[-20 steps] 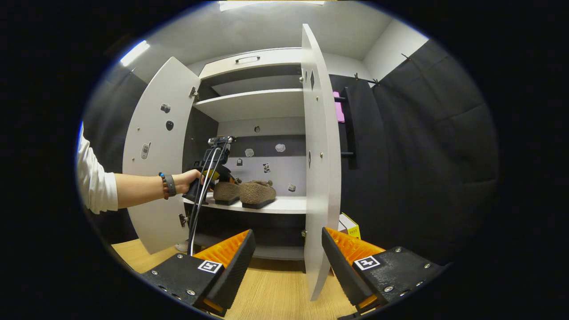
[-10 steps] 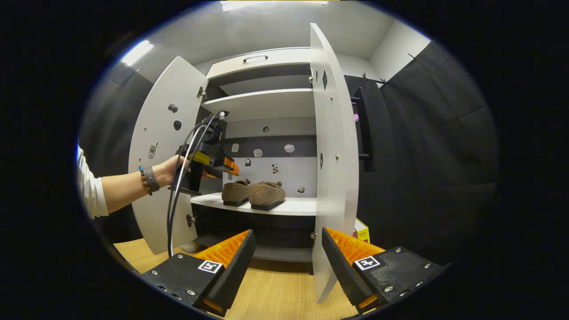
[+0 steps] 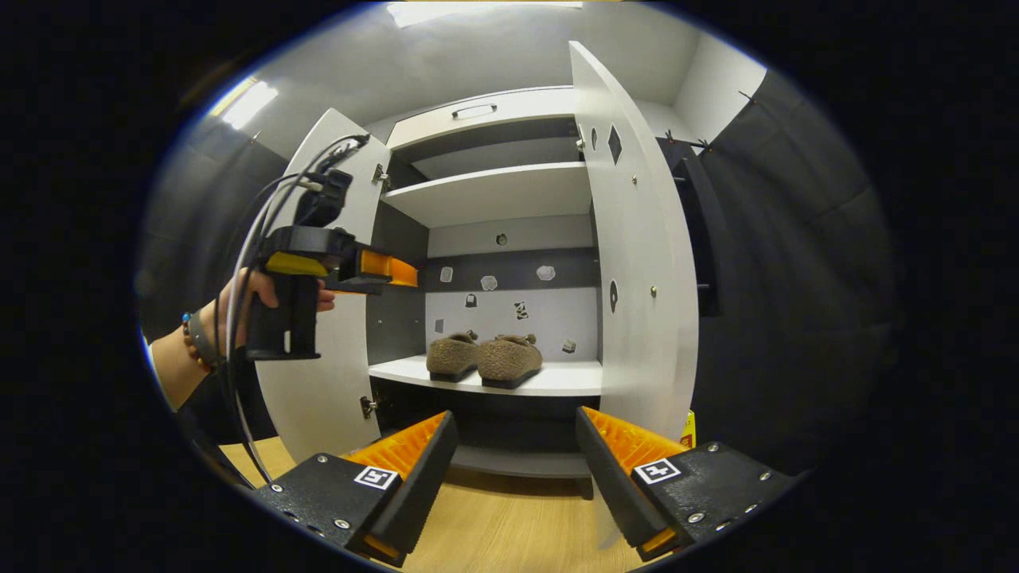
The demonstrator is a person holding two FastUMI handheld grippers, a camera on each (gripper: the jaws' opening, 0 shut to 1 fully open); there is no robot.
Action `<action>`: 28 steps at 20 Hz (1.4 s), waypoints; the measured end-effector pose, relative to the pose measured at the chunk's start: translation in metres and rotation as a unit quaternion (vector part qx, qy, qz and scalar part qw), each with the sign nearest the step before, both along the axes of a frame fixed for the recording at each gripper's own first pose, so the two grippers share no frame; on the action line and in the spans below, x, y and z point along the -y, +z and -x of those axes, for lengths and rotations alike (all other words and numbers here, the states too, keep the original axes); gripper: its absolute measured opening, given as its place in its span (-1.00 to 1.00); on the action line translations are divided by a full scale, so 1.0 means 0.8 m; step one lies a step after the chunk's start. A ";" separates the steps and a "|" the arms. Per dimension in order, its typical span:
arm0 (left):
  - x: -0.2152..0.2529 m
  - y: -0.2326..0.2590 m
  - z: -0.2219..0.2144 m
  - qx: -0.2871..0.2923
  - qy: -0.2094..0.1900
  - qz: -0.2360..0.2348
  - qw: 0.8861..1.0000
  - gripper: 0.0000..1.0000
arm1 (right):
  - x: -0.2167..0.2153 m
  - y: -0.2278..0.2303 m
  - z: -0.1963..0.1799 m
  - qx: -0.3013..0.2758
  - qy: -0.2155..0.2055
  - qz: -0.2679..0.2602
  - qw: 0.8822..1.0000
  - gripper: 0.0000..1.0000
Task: Grab one shoe with the right hand and put it into the shoe cabinet, grab the other shoe with the left hand and put it into the shoe cabinet; then close the right door with the right hand and the left door with the left hand.
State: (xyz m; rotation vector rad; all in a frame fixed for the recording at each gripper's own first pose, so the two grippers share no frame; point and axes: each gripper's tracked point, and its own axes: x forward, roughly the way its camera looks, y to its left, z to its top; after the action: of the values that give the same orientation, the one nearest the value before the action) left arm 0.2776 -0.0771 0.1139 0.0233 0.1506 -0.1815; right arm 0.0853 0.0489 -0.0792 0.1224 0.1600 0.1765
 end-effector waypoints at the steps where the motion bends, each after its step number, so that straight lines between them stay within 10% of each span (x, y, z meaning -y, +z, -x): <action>1: -0.003 -0.005 0.021 0.002 0.005 -0.005 1.000 0.84 | -0.005 0.003 0.001 0.002 0.004 -0.005 1.000 0.85; 18: -0.061 -0.102 0.241 0.027 0.108 -0.029 0.993 0.92 | -0.016 -0.009 0.032 -0.009 0.013 -0.003 1.000 0.85; 28: -0.115 -0.101 0.252 0.027 0.157 0.021 0.987 0.92 | 0.150 0.124 0.016 0.054 -0.088 0.044 0.994 0.85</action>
State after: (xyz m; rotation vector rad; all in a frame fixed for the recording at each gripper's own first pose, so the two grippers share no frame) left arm 0.0759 0.0150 0.0328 -0.0378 0.0949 0.1311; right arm 0.0724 -0.0708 0.0201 0.0385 0.0489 0.0002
